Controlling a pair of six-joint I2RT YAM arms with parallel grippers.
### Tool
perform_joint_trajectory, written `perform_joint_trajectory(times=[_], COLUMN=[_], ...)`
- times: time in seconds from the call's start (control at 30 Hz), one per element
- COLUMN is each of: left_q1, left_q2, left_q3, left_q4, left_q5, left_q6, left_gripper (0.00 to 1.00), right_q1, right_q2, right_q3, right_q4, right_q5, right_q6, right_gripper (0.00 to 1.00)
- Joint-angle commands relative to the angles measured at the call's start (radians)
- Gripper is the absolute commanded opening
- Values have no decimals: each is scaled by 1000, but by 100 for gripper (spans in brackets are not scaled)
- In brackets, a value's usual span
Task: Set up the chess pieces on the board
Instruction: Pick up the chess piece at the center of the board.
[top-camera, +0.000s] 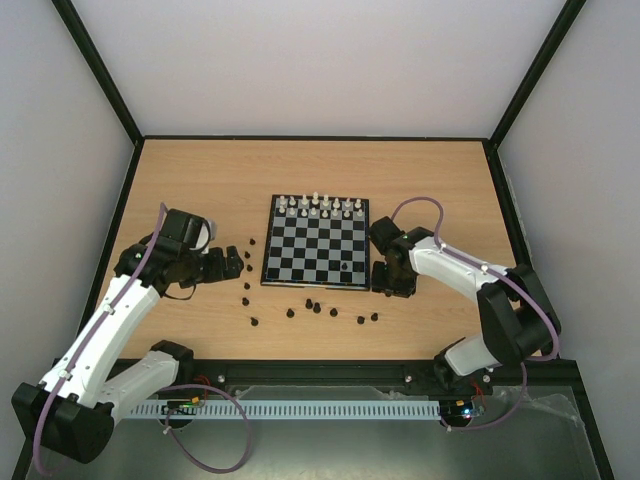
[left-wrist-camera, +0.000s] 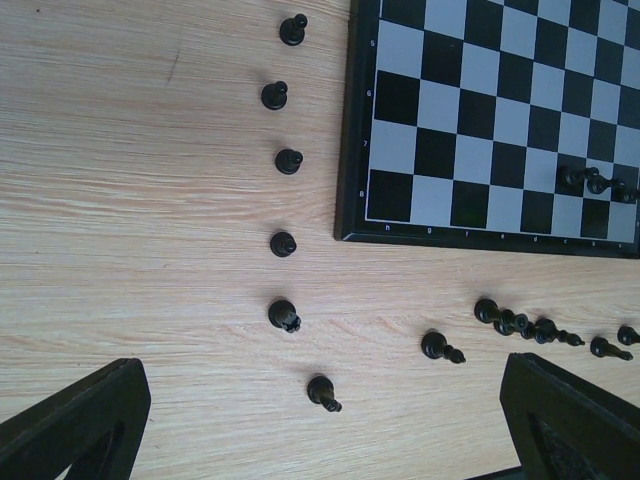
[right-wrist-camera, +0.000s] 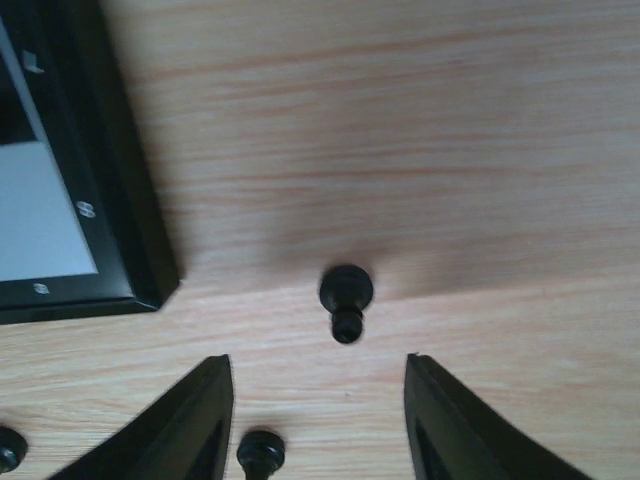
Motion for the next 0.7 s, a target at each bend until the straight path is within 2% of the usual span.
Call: perform_joint_trajectory(times=[0.0,0.2,0.47,0.67], left_q1=[3,4,3,4], left_q2=[2,16,29,26], left_q3=[8,18,14,-1], left_q4=[-8,1,12,21], left_q5=[8,14,21,32], left_q6=[-8,-12,-12,-13], left_gripper=[99,99,99,99], right_q1=[-7,-12,-13,-14], right_q2=[50,91,80,-1], right_q3=[55,81,61,66], right_q4=[-14,-38,-53,-49], right_q5=[18,34,48,23], right_q6=[-17,-29,-29,-33], right_gripper=[41,36,36,44])
